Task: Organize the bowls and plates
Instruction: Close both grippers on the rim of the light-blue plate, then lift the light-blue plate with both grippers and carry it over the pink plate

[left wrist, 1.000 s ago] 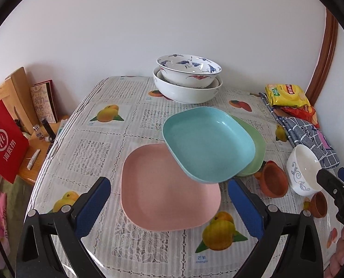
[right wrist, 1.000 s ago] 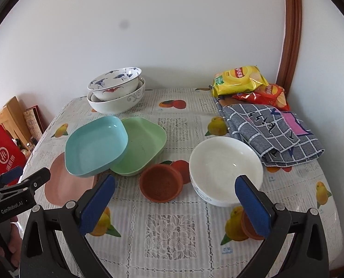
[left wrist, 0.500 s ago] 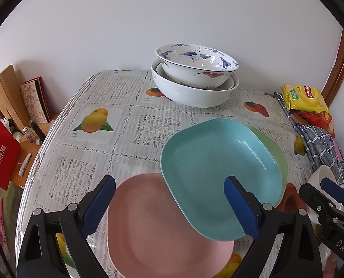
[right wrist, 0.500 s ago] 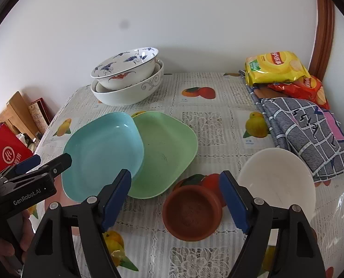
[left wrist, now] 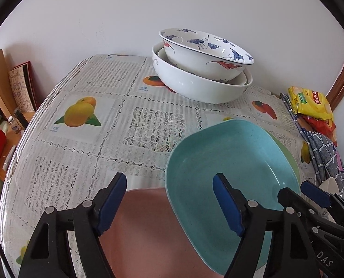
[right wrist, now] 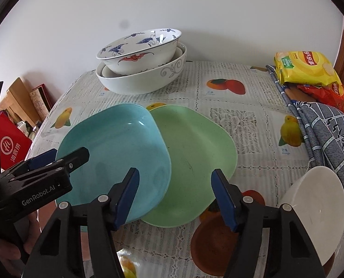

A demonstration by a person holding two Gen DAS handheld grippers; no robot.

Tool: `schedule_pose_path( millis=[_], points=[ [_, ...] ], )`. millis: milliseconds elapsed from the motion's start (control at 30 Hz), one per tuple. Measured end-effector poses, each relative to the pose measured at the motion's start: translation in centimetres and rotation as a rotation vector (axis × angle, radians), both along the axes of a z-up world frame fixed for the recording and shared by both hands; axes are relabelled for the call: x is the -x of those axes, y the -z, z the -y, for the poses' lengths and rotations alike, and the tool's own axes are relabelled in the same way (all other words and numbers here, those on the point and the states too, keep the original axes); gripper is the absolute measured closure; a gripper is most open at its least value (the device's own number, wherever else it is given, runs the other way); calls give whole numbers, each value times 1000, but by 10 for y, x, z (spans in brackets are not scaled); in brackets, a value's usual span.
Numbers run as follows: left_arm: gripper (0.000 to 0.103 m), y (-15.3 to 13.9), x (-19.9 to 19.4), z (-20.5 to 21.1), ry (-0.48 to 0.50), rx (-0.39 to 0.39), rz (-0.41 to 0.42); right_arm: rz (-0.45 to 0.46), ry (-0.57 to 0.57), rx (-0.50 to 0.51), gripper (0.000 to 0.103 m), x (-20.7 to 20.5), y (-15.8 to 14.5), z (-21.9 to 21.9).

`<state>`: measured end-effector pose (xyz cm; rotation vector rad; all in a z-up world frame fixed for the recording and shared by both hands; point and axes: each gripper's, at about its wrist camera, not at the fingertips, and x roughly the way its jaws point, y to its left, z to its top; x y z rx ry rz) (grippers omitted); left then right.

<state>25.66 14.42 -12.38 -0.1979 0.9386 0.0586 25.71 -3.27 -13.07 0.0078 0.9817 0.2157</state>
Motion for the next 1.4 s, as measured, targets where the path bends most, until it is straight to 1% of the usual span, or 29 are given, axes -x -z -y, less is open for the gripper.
schedule_pose_path(
  millis=[33, 100, 167, 267, 367, 433, 467, 500, 533, 600, 700, 800, 900, 1400],
  points=[
    [33, 1, -1, 0, 3, 2, -1, -13, -1, -6, 43, -2, 2, 0],
    [37, 2, -2, -1, 8, 7, -3, -29, -5, -18, 49, -4, 6, -2],
    [38, 3, -3, 0, 11, 0, -1, -33, -4, -18, 52, -6, 8, -3],
    [45, 5, -5, -1, 9, -6, -6, -36, -7, -9, 57, -7, 10, -6],
    [50, 5, -6, -1, 15, 6, -4, -35, -5, -10, 63, -7, 11, -7],
    [55, 5, -5, -1, 24, 8, -1, -37, -1, -19, 71, -6, 11, -7],
    [58, 5, -5, 0, 26, 8, 0, -35, -4, -24, 74, -6, 10, -7],
    [64, 5, -4, 0, 29, 11, 1, -32, -8, -26, 79, -6, 10, -8],
    [67, 4, -4, 1, 35, 15, 3, -32, -12, -27, 82, -6, 10, -9],
    [79, 3, -3, 4, 50, 23, 5, -30, -17, -24, 86, -5, 9, -12],
    [80, 2, -1, 5, 52, 15, 8, -27, 2, -22, 89, -5, 8, -11],
    [83, 1, 1, 3, 45, 32, 9, -35, 9, -46, 91, -5, 6, -7],
    [84, -1, 3, 1, 44, 47, 7, -28, 10, -39, 91, -2, 3, -7],
    [84, -29, 29, 9, 53, 47, 56, 25, 29, -29, 91, 27, -25, -1]
  ],
)
